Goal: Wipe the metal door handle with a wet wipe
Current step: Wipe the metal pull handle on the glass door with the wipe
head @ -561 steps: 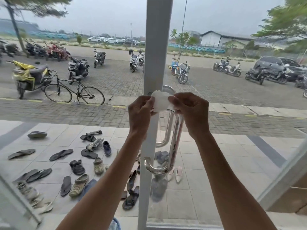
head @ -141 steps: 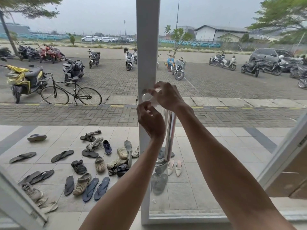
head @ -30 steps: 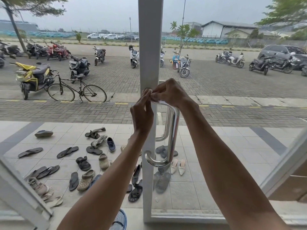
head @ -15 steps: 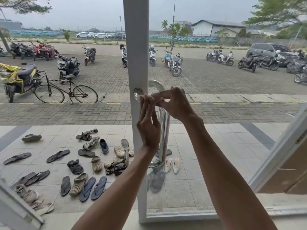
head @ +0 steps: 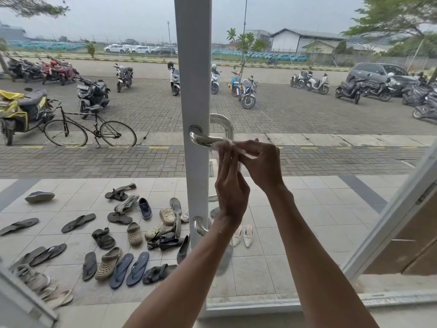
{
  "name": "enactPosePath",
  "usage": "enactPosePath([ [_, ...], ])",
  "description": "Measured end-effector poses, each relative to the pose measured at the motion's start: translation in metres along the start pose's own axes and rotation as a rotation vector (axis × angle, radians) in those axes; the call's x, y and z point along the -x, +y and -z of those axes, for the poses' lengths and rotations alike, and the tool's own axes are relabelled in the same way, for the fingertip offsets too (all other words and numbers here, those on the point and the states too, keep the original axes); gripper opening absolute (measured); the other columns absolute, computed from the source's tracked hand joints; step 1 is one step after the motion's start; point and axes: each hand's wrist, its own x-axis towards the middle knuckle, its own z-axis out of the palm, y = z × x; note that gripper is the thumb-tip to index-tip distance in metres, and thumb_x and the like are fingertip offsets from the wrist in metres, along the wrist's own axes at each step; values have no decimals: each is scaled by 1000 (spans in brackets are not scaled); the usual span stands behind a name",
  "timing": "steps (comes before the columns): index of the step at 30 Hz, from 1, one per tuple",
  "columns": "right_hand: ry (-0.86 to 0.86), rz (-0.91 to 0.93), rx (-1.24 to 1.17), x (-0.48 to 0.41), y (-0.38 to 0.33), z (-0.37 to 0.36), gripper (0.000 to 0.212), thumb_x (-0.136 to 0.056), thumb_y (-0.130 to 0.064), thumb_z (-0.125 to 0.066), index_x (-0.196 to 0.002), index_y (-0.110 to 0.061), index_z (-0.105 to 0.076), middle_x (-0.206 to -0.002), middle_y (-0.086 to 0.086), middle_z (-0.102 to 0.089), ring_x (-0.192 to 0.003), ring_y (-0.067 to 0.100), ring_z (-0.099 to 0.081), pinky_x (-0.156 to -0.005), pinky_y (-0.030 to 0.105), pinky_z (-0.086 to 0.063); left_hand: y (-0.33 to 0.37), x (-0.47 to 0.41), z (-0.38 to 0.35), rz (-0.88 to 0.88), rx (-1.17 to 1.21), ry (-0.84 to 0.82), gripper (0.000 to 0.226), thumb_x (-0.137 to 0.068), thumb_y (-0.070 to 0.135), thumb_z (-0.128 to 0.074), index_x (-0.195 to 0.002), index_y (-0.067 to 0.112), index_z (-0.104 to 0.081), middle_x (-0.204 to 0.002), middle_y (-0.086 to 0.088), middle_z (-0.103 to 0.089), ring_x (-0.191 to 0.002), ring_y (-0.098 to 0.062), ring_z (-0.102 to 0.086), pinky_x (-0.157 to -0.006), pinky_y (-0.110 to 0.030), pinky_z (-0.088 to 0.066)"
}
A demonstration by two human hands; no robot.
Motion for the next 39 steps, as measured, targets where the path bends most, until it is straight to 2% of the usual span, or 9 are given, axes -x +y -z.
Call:
enactPosePath([
  [3,35,-51,-24,10,9,1,17,-83,-12,-82,-100,-12,-80,-93,-6,-79,-91,2,-74,-87,27,-60,-2,6,-1,-10,18,-30,47,-88,-23,-49,-131,-11,-59,-145,-24,-53,-142,-36,-45,-115,-42,-43],
  [8,94,-124,-68,29,22,-2,14,-79,-5,-84,-91,-4,-77,-86,-1,-78,-85,5,-76,-82,25,-61,-6,19,3,-55,22,-90,44,-88,-24,-51,-128,-10,-63,-142,-21,-57,-140,-36,-47,-111,-47,-47],
  [17,94,-221,-131,59,46,-15,18,-74,-5,-87,-85,-3,-74,-82,1,-78,-83,8,-77,-79,25,-61,-9,44,14,100,21,-32,34,-88,-19,-60,-114,-3,-74,-134,-13,-65,-129,-23,-61,-101,-37,-55],
  [20,92,-231,-128,66,48,-18,23,-72,-11,-90,-86,-4,-73,-81,-2,-77,-82,6,-76,-79,25,-61,-8,42,22,227,115,25,25,-94,-8,-62,-116,3,-69,-139,-6,-63,-124,-16,-65,-95,-37,-59],
  [23,129,-212,-123,62,42,-18,27,-71,-18,-91,-89,-5,-75,-83,-2,-77,-83,6,-76,-81,28,-62,2,27,27,390,298,55,29,-93,-4,-66,-118,9,-61,-144,-2,-60,-112,-14,-71,-90,-39,-62],
  [29,191,-139,-136,41,24,-17,34,-73,-24,-90,-102,-13,-76,-93,-4,-78,-89,5,-76,-81,26,-61,9,-5,27,547,447,94,34,-89,-2,-73,-120,10,-63,-137,-3,-65,-104,-8,-73,-90,-24,-59],
  [31,184,-149,-135,45,26,-18,31,-73,-25,-91,-97,-12,-77,-91,-5,-79,-88,5,-76,-82,29,-62,-3,-1,29,637,477,47,39,-87,3,-76,-122,19,-67,-135,0,-67,-106,-4,-71,-91,-22,-57],
  [34,170,-174,-104,56,36,-20,29,-72,-26,-92,-92,-13,-77,-88,-7,-78,-86,3,-76,-82,30,-62,-26,15,33,735,440,-97,30,-86,20,-80,-115,29,-76,-117,30,-68,-127,-11,-62,-105,-39,-53],
  [39,154,-213,-48,79,52,-29,28,-70,-31,-92,-87,-16,-75,-84,-11,-78,-85,0,-75,-80,29,-62,-39,34,46,846,418,-237,25,-87,18,-77,-110,27,-76,-132,6,-65,-126,-9,-60,-106,-38,-52],
])
